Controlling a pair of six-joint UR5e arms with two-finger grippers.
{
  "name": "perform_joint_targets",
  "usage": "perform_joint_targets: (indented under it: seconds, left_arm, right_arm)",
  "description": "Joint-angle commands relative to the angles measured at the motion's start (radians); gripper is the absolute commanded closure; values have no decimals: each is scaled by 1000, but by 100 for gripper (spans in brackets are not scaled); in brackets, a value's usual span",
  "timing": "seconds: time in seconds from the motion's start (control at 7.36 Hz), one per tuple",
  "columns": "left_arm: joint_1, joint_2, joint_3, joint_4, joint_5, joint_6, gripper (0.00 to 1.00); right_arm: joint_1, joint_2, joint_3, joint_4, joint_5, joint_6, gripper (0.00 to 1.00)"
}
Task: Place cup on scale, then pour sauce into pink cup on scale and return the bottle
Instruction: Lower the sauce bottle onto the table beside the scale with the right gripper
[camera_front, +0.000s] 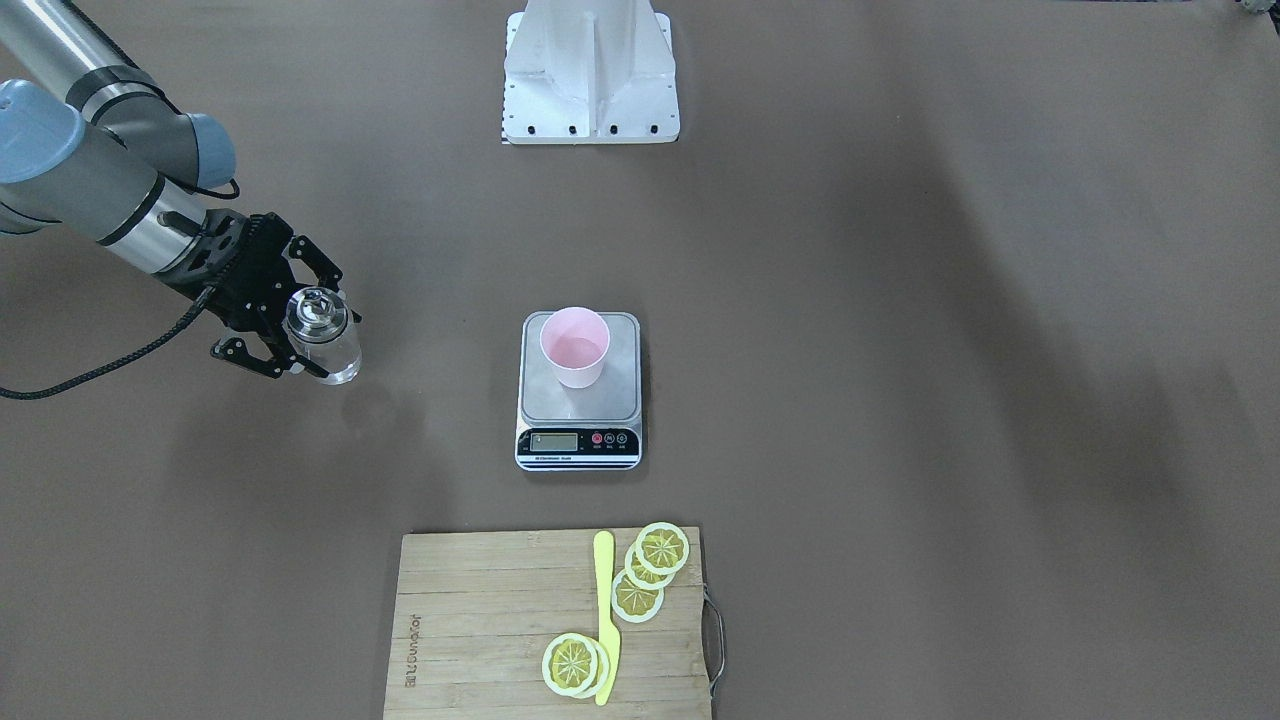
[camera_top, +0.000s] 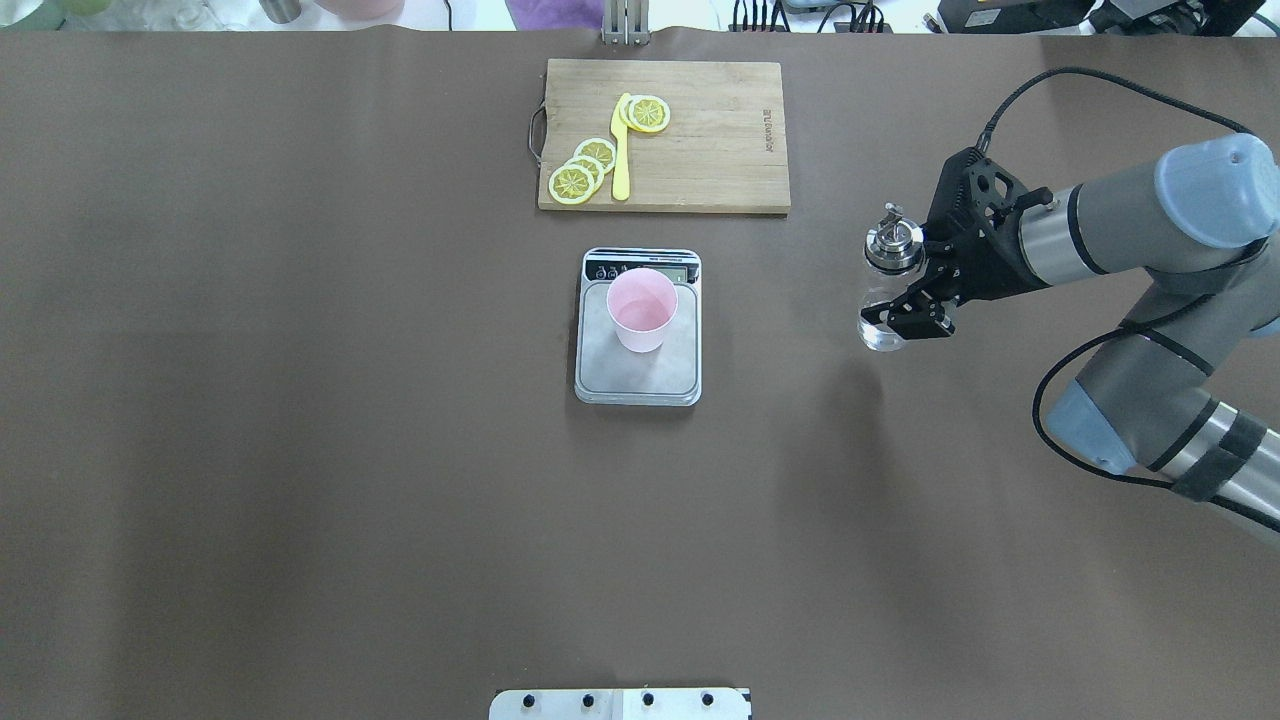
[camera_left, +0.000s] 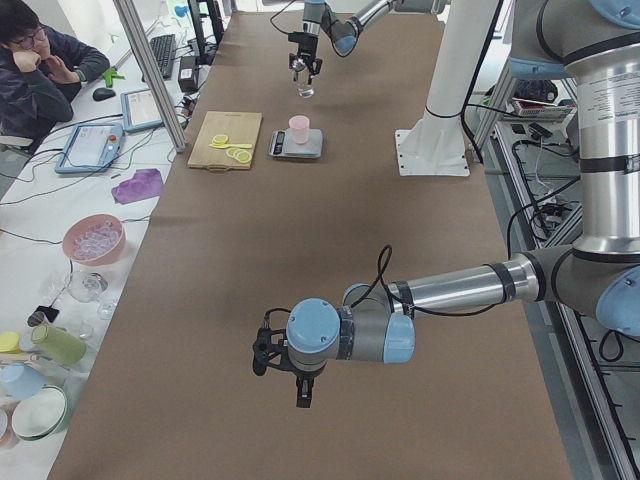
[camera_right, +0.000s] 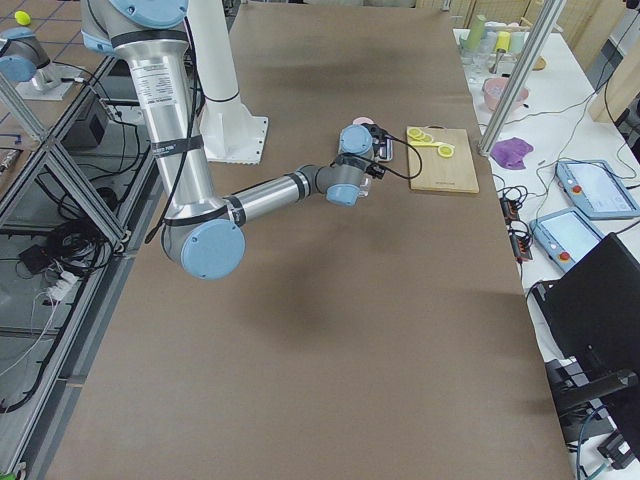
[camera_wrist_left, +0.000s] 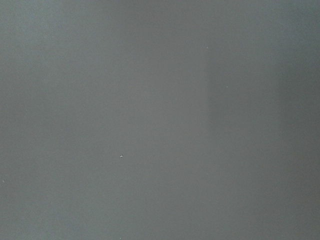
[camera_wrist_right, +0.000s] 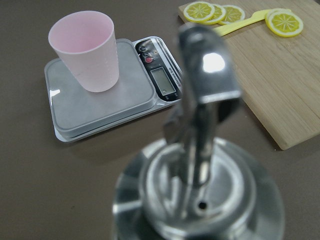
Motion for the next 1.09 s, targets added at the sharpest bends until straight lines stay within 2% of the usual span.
perform_joint_targets:
  seconds: [0.0, 0.68, 0.95]
  left_arm:
    - [0, 0, 1, 0, 0, 1, 2]
    - [0, -2, 9, -28, 2, -4, 2]
    - [0, -5, 12, -28, 2, -4, 2]
  right_arm:
    - [-1, 8, -87, 139, 29, 58, 100]
    - [-1, 34, -118, 214, 20, 43, 100]
    - [-1, 39, -229, 368, 17, 44, 100]
